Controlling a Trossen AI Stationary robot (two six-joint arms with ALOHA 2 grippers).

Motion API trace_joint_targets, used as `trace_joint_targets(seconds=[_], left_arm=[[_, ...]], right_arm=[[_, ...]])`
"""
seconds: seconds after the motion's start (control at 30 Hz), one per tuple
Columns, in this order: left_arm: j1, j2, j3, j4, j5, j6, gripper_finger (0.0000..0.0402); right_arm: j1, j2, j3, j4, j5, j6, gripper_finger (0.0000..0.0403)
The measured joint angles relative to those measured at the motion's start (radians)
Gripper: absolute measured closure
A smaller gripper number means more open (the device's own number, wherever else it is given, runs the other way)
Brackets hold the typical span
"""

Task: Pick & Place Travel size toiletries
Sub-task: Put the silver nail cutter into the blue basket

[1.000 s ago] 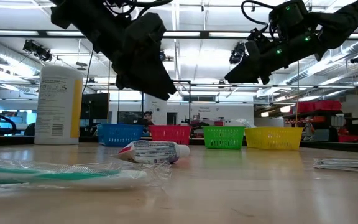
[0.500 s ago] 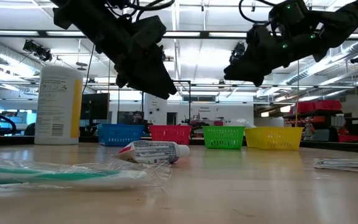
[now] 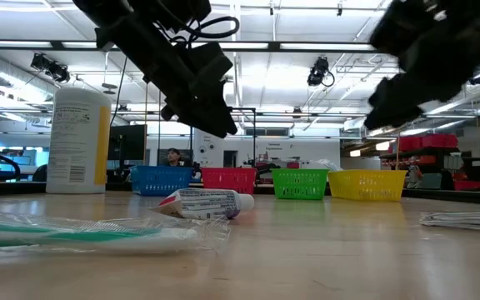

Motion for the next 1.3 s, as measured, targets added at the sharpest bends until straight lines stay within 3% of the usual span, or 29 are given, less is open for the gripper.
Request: trace_joint_targets(seconds=[0.13, 0.3, 0.57, 0.93, 1.1, 1.3], left_arm=[[0.028, 0.000, 0.000, 0.000, 0.001, 0.006, 0.0226], [0.067, 0.000, 0.000, 0.000, 0.001, 0.004, 0.0226], [0.115, 0.000, 0.000, 0.000, 0.001, 0.005, 0.0226], [0.130, 0.000, 0.000, -0.001, 0.002, 0.005, 0.0226], [0.130, 0.000, 0.000, -0.002, 0.009, 0.004, 0.0226], [0.130, 0.000, 0.000, -0.002, 0.010, 0.005, 0.0226]], right_arm=[[0.144, 0.002, 0.010, -0.019, 0.182, 0.138, 0.0251], [0.268, 0.029, 0.048, -0.149, 0.186, 0.417, 0.0251], [0.377, 0.173, 0.067, -0.229, 0.176, 0.652, 0.0251], [0.407, 0.364, 0.073, -0.086, 0.199, 0.670, 0.0251], [0.409, 0.406, 0.075, -0.081, 0.248, 0.595, 0.0253], [0.407, 0.411, 0.072, -0.098, 0.301, 0.512, 0.0292]])
